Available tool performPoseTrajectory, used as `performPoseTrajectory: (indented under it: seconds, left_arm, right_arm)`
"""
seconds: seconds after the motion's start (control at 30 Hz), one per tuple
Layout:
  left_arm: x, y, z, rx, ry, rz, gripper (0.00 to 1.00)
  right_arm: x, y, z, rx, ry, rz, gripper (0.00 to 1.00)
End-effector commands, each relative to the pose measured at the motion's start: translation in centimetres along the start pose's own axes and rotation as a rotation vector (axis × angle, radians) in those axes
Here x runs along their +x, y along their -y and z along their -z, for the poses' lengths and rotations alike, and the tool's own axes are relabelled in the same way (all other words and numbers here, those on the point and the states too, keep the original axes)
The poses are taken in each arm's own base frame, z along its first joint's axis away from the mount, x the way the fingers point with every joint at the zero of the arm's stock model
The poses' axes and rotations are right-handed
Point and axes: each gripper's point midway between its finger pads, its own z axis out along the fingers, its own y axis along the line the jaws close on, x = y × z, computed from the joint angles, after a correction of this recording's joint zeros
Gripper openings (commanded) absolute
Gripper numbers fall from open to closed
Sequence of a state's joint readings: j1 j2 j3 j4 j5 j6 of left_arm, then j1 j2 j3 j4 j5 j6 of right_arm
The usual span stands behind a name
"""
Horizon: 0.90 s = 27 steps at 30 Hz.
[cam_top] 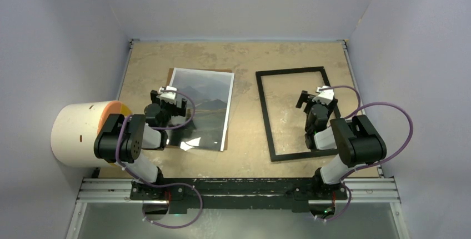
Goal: Put the photo into the frame
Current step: Turn over the photo frame at the center of the board.
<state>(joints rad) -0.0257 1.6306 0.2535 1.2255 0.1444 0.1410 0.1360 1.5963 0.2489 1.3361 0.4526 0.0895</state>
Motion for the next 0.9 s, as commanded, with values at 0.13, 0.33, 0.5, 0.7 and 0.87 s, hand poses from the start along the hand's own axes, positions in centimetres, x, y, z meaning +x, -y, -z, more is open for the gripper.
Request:
performPoseTrajectory:
  seconds: [0.13,0.33,0.5,0.7,0.87]
  left_arm:
    - [-1.5,-0.2,-0.4,-0.005,0.050,-0.002,1.00]
    - [-2.8,-1.1,-2.2,0.018,-0.049,0.057,1.00]
    - [-6.4,-3.4,-4.6,-0.005,-0.195,0.020,1.00]
    - [-9.0,-4.6,-4.6,0.034,-0.325,-0.001,0.99]
    - [-8.9,-4.1,-3.8,0.087,-0.420,0.042,0.94]
  right_arm:
    - [-1.2,-0.1,-0.2,-0.001,0.034,-0.027,0.99]
    - [-1.7,0.0,-0.3,0.002,0.048,-0.014,0.99]
    - [-4.1,-4.4,-1.5,-0.093,-0.120,0.133,0.99]
    - [-5.8,-4.9,-2.6,0.106,-0.334,-0.362,0.99]
    - [-6.2,-12.9,-0.7,-0.288,-0.450,-0.206,0.99]
